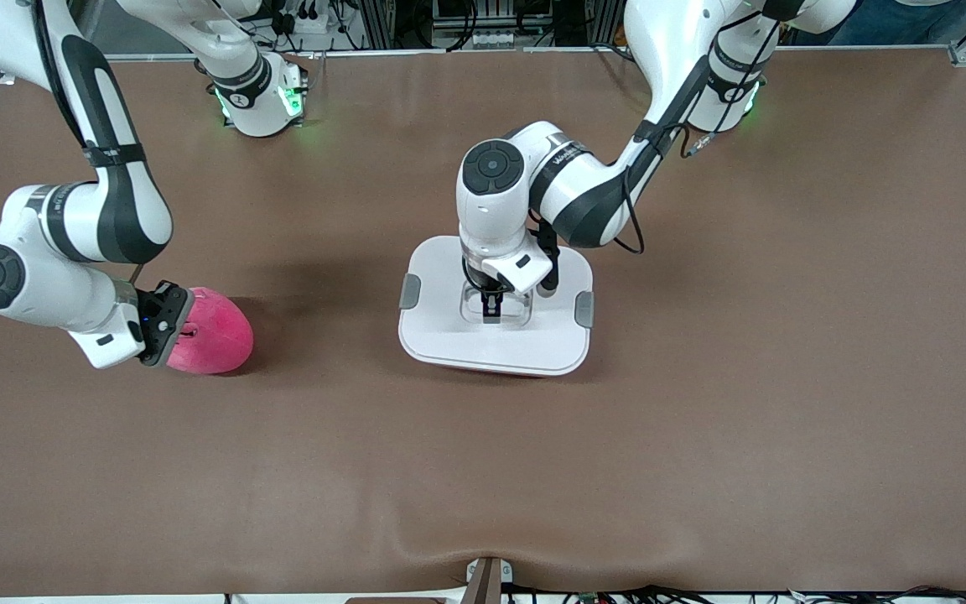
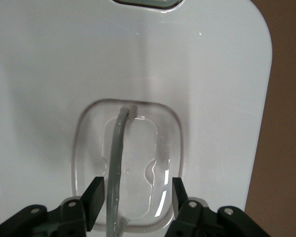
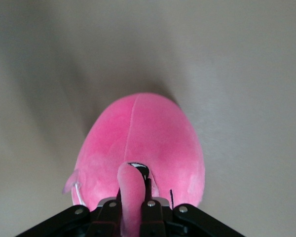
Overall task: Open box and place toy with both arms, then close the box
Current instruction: 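Grasp the lid handle with the left gripper while the right gripper grasps the toy, then lift the lid with the left gripper while the right gripper lifts the toy, then move the lid aside with the left gripper while the right gripper carries the toy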
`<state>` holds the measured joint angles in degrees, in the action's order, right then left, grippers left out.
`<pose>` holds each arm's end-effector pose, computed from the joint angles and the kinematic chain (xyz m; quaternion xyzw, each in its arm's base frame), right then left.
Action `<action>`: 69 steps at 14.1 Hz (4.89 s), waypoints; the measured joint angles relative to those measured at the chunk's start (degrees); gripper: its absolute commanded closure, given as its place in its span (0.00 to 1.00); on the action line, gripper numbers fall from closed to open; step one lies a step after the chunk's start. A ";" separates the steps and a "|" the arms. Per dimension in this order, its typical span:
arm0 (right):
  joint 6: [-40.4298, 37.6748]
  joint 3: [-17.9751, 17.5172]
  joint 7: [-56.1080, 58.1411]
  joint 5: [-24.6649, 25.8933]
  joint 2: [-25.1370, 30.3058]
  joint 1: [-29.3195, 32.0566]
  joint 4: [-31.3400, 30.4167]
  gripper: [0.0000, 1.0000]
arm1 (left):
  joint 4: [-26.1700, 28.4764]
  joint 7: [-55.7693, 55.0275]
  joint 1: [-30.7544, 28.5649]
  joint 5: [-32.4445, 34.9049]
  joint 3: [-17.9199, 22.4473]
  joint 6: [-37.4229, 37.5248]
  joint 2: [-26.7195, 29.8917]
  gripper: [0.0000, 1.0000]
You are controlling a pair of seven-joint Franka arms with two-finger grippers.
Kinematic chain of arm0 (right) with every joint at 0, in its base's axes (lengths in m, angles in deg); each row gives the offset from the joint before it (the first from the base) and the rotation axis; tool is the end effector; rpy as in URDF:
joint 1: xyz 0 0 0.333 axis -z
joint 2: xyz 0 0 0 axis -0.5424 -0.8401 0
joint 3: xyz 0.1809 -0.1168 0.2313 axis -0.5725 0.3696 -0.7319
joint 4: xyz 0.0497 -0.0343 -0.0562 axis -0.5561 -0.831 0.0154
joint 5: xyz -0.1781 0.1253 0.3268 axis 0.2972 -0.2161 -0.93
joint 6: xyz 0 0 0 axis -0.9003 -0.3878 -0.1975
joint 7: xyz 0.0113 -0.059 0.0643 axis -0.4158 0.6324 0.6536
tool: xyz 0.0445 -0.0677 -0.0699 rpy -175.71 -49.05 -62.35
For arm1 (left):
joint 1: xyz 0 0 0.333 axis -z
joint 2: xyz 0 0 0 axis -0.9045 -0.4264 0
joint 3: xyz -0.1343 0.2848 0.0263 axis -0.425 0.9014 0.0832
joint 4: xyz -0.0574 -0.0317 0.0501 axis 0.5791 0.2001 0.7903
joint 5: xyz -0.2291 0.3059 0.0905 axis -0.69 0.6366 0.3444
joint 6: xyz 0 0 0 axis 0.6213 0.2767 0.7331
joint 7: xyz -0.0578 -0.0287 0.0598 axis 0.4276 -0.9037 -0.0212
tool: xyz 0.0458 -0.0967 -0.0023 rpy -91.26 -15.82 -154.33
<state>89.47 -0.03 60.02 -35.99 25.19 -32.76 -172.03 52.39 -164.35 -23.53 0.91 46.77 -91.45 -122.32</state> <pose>0.6120 -0.0127 0.3385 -0.8202 -0.5696 0.0399 0.0350 0.5162 -0.5213 0.3433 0.7159 0.6968 0.0222 0.0393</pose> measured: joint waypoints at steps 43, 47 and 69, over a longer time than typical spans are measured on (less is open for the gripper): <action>-14.08 -1.23 -38.63 -17.39 -1.10 -4.82 16.88 1.00 | -0.03 -0.66 -0.10 0.01 -0.12 2.08 2.62 1.00; -16.17 -1.39 -46.21 -20.97 -1.13 -5.19 16.93 1.00 | -0.06 2.18 -0.12 0.01 -0.07 4.11 4.61 1.00; -10.27 -1.53 -83.27 -38.17 -8.09 -23.58 25.39 1.00 | 0.30 26.54 -24.06 -4.75 0.05 11.24 12.76 1.00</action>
<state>79.20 -1.57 -23.25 -74.16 17.09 -56.34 -146.64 52.69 -137.81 -47.58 -3.83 46.82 -80.21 -109.56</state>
